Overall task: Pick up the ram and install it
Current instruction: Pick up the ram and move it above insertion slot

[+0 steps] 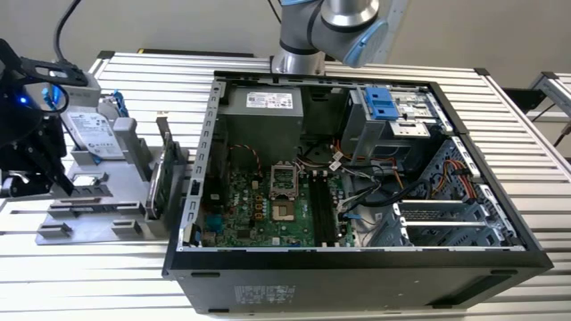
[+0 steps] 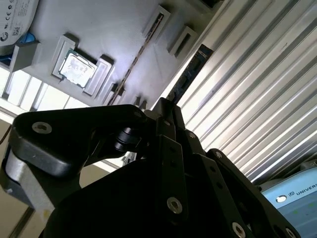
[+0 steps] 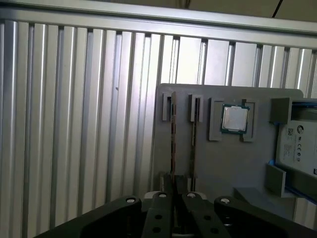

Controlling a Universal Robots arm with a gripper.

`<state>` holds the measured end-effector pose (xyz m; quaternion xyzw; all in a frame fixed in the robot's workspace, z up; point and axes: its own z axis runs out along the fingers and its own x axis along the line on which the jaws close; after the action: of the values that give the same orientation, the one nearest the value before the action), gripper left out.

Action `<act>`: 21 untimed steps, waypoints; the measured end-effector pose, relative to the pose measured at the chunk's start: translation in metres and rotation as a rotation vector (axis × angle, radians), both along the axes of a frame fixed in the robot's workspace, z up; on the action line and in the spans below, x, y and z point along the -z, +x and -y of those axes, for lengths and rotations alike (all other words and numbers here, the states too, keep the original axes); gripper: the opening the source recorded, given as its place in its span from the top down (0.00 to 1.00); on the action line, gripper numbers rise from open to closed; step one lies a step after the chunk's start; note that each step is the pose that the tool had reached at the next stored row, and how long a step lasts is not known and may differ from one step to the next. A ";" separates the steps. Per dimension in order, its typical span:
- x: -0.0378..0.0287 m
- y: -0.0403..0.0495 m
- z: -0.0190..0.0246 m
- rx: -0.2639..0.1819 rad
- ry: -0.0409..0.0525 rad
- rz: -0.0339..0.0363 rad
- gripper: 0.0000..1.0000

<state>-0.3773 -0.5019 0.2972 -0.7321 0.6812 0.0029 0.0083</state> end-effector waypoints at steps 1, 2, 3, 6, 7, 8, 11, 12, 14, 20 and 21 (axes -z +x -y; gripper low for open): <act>-0.0007 0.0000 0.0000 0.000 0.0000 0.0000 1.00; -0.0014 0.0000 0.0000 0.000 0.0000 0.0000 1.00; -0.0022 0.0000 0.0000 0.000 0.0000 0.0000 1.00; -0.0046 0.0000 0.0000 0.000 0.0000 0.0001 1.00; -0.0055 0.0000 0.0000 0.000 0.0000 0.0001 1.00; -0.0063 0.0000 0.0000 0.000 0.0000 0.0000 1.00; -0.0086 0.0000 0.0000 0.000 0.0000 0.0000 1.00; -0.0094 0.0000 0.0000 0.000 0.0001 0.0000 1.00; -0.0110 0.0000 0.0000 0.000 0.0001 0.0000 1.00; -0.0161 0.0000 0.0000 0.000 0.0000 0.0000 1.00; -0.0170 0.0000 0.0000 0.000 0.0000 0.0000 1.00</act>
<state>-0.3773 -0.5020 0.3142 -0.7321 0.6812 0.0029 0.0083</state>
